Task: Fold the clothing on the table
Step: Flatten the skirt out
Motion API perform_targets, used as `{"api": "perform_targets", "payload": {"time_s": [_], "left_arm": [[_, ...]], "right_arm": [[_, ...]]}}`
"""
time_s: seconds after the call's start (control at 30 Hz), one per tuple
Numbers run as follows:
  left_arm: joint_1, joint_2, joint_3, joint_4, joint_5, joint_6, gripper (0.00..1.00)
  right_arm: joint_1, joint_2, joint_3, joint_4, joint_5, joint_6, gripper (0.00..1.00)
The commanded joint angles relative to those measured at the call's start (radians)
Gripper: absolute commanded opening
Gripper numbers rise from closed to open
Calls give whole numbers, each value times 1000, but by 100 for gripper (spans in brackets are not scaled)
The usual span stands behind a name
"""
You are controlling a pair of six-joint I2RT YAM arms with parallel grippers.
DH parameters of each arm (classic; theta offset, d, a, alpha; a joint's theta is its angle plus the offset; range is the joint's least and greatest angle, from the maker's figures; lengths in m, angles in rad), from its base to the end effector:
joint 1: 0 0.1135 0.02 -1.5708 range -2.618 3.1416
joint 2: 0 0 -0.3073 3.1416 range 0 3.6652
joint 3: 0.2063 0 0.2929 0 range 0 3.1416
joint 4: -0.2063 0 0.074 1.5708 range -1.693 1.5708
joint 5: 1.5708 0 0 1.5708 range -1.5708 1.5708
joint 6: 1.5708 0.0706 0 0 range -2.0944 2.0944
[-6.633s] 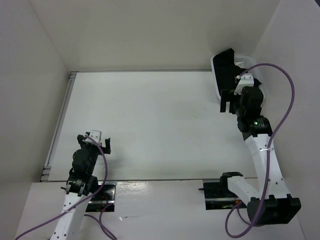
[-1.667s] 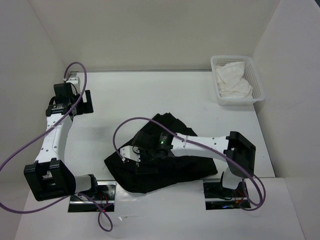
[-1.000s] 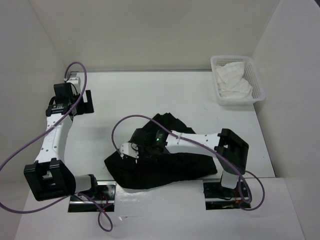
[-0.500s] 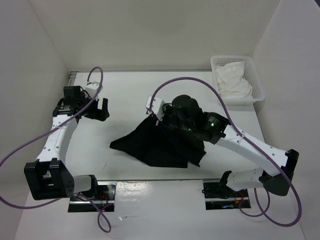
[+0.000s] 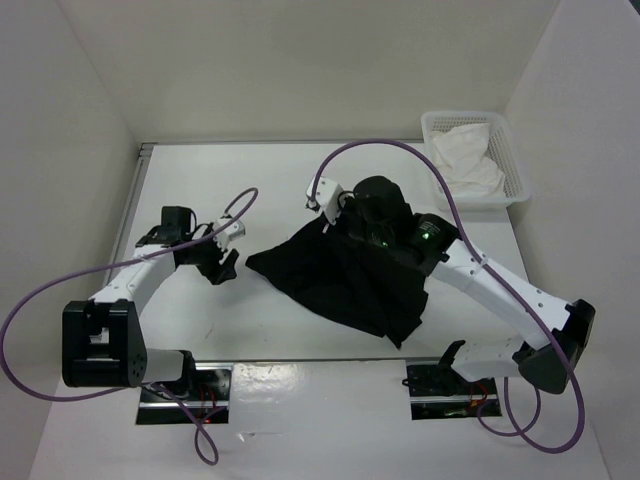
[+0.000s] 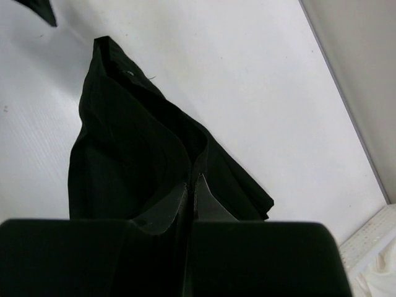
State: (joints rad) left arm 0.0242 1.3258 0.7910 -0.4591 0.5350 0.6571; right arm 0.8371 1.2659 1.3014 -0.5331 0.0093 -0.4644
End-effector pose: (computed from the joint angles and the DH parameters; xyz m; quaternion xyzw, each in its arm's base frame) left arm 0.2970 -0.0288 0.2042 0.3592 0.8553 -0.1472 0.3432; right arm 0.2276 0.2515 0.4077 -0.5187 0.6852 0.0908 0.5031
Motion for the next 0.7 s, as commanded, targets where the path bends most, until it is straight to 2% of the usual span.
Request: {"api": "perform_targets", "payload": {"time_s": [0.0,0.13,0.17,0.27,0.3,0.37,0.4,0.67], "left_arm": [[25,-33,-39,31,241,223,75],[60,-22,-79,-18,377,439,75],[91,-22,-79,-27,452,485,75],[149,19,-95,-90,581,660,75],[166,45,-105,-136,612,770,75],[193,76,-105,-153,693,820,75],[218,113,-105,-185,720,902,75],[240,279,-53,-219,821,993,72]], "right_arm": [[-18,13,78,19,-40,18,0],[-29,23,88,8,-63,27,0],[-29,23,88,-2,-63,27,0],[-50,12,88,-2,-74,27,0],[-59,12,88,-2,-74,27,0],[-69,3,99,-11,-94,36,0],[-69,3,99,-11,-94,36,0],[-124,-30,108,-44,-178,46,0]]}}
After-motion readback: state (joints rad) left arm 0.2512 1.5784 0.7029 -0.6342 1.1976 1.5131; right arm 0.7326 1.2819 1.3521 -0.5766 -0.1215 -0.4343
